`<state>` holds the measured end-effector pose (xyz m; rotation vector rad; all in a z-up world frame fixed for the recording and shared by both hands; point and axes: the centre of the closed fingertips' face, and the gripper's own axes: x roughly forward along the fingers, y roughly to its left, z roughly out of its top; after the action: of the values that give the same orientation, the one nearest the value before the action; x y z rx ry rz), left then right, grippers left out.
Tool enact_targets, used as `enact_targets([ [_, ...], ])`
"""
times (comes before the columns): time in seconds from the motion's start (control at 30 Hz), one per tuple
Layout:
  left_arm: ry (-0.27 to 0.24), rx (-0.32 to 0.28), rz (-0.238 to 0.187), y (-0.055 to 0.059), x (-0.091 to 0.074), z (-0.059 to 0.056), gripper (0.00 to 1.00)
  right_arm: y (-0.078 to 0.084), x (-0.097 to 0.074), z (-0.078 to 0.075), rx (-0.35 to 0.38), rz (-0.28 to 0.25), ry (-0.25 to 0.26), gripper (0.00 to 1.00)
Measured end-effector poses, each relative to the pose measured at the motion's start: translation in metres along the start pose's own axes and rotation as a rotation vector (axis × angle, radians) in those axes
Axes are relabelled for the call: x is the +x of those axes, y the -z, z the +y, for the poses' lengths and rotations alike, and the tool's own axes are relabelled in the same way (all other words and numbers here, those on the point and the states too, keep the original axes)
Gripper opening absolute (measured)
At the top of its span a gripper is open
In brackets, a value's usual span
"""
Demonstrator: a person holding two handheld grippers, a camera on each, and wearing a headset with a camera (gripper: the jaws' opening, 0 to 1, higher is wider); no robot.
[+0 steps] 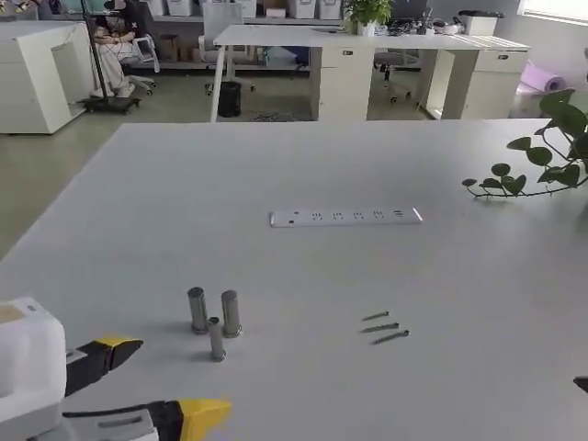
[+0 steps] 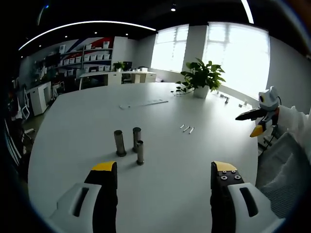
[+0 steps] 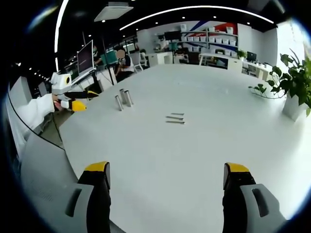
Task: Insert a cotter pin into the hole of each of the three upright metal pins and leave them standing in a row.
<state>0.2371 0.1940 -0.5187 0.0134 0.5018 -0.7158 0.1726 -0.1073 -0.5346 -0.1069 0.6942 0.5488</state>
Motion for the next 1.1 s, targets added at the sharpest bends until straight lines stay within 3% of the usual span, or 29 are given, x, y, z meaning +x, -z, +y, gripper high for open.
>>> enact_targets([
  [0.4,-0.048,-0.004,0.019,-0.003,0.027,0.023,0.54,0.006,0.005,-0.004,0.023,0.019,-0.008,0.95],
  [0.43,-0.074,-0.027,0.014,-0.004,0.030,0.028,0.49,0.007,0.006,-0.003,0.024,0.021,-0.013,0.95],
  [0.53,-0.083,-0.033,0.000,-0.008,0.036,0.034,0.37,0.008,0.008,-0.002,0.030,0.025,-0.018,0.95],
  [0.6,-0.083,-0.040,-0.009,-0.009,0.042,0.038,0.35,0.011,0.010,-0.002,0.035,0.037,-0.021,0.94],
  [0.73,-0.085,-0.008,0.021,-0.002,0.055,0.042,0.34,0.012,0.011,0.000,0.026,0.046,-0.024,0.95],
  [1.1,-0.063,0.006,0.059,0.004,0.081,0.040,0.24,0.015,0.008,-0.001,0.033,0.053,-0.020,0.94],
])
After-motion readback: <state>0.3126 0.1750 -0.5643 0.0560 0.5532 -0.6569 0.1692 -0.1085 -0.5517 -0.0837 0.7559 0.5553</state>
